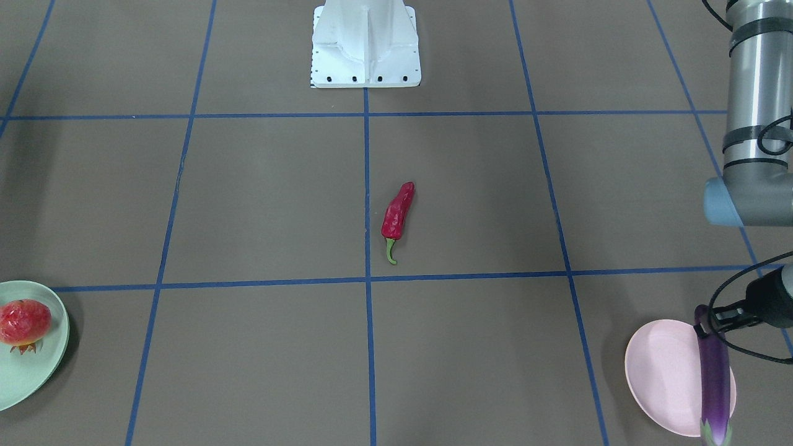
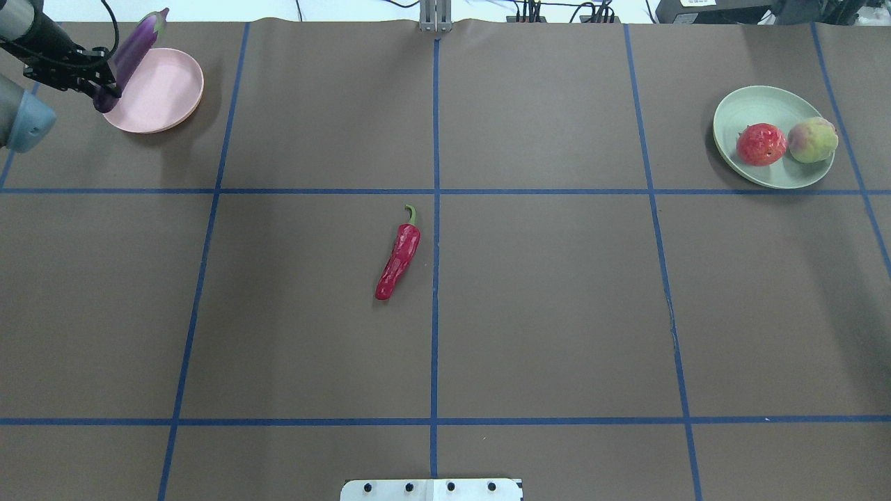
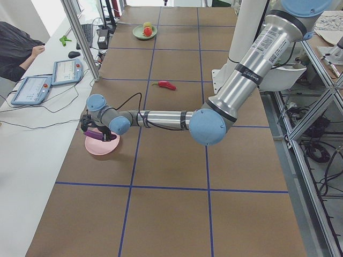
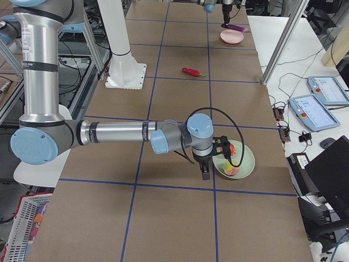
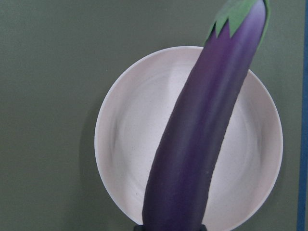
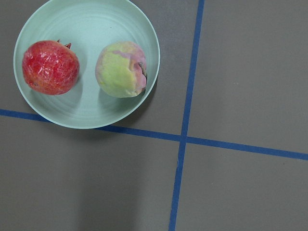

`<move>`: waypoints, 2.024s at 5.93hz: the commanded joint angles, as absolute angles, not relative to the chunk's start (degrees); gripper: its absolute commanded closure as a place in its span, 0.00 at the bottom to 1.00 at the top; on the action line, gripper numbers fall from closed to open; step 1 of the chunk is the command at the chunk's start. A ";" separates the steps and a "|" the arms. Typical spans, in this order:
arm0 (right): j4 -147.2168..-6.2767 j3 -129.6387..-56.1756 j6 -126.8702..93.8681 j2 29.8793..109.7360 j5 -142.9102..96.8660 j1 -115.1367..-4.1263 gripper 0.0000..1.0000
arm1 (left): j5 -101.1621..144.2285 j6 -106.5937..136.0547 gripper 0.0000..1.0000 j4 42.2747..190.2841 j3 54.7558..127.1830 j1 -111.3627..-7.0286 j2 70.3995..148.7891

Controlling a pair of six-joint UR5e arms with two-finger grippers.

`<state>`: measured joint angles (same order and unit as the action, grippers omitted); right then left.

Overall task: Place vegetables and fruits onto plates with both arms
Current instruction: 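Carry the eggplant with the left gripper onto the pink plate, release, then move the left gripper back toward the red chili pepper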

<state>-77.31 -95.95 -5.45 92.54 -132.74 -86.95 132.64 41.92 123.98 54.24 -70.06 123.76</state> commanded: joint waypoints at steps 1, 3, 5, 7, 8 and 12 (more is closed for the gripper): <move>-77.43 -95.89 -5.45 92.29 -132.71 -86.92 0.00 | 132.10 42.28 0.00 125.24 55.79 -69.26 123.58; -77.52 -95.89 -5.45 92.29 -132.71 -86.92 0.00 | 132.37 42.10 0.00 124.54 63.24 -69.35 121.65; -77.52 -95.89 -5.45 92.29 -132.80 -87.01 0.00 | 134.89 42.71 0.00 124.98 69.85 -65.34 122.16; -77.61 -95.89 -5.45 92.29 -132.80 -87.01 0.00 | 134.14 58.07 0.00 124.36 73.47 -54.88 127.06; -77.61 -95.89 -5.45 92.29 -132.80 -87.01 0.00 | 126.90 63.84 0.00 124.02 73.56 -47.54 129.61; -77.61 -95.80 -5.45 92.29 -132.71 -87.01 0.00 | 105.43 65.30 0.01 103.27 73.48 -31.40 142.21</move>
